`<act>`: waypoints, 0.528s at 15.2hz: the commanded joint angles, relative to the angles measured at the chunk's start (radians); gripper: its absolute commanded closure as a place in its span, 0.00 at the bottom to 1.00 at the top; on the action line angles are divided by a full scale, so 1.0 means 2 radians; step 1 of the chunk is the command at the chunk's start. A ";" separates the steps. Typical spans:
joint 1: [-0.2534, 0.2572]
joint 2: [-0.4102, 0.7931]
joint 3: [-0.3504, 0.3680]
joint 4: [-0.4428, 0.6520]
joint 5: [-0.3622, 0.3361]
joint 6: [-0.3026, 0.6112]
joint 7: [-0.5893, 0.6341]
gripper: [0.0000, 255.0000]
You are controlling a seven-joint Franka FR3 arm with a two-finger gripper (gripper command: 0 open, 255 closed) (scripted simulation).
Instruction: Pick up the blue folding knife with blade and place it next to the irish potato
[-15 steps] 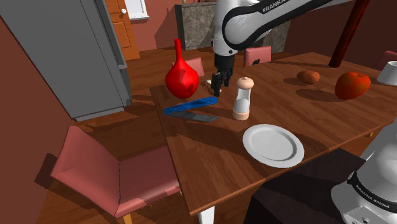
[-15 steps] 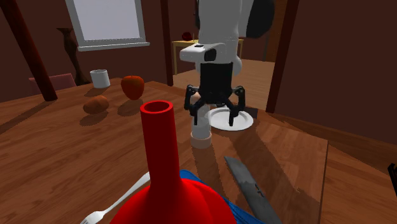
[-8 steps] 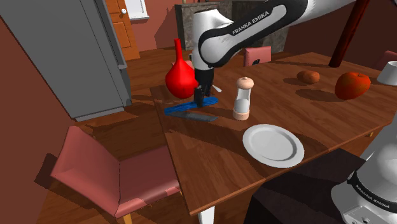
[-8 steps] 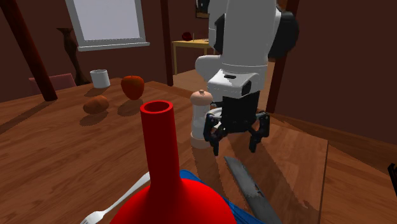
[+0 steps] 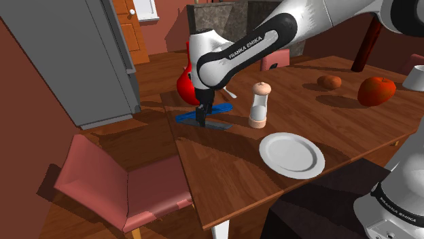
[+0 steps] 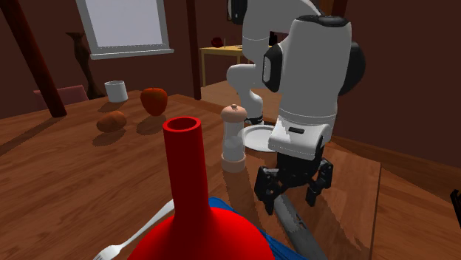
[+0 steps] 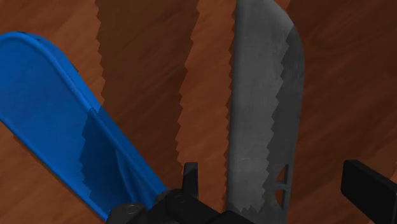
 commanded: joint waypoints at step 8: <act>0.001 0.017 -0.001 -0.008 -0.003 0.025 0.002 0.00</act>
